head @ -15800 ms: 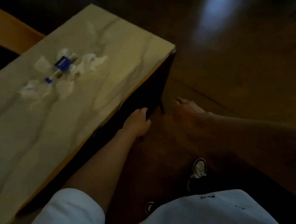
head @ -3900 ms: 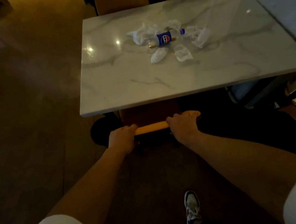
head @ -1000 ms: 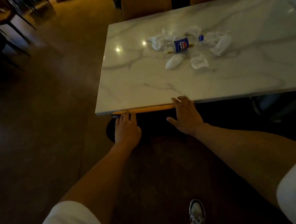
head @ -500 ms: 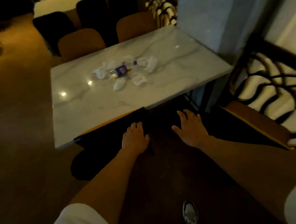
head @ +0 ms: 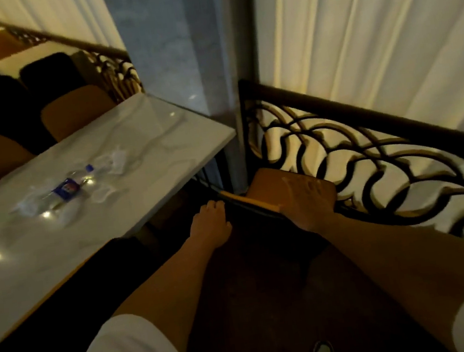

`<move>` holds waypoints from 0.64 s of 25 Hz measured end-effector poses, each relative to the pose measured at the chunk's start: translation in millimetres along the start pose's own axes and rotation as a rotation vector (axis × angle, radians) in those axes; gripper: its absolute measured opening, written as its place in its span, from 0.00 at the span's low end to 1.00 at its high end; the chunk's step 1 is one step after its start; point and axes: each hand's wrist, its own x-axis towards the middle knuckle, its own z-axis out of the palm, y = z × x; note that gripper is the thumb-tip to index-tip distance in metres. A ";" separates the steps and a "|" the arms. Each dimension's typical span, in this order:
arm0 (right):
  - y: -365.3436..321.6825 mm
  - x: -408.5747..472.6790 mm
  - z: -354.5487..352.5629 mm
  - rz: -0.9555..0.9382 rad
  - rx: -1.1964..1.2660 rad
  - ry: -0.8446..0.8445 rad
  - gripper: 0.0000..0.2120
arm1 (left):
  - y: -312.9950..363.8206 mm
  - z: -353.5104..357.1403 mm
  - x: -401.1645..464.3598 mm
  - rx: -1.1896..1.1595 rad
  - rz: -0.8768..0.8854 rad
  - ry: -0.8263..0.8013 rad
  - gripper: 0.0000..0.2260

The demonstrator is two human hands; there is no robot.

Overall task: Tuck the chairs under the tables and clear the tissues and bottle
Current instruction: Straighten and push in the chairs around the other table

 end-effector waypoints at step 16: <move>21.9 48.5 15.5 0.056 0.113 -0.613 0.43 | 39.6 22.4 157.4 0.476 0.238 -0.495 0.24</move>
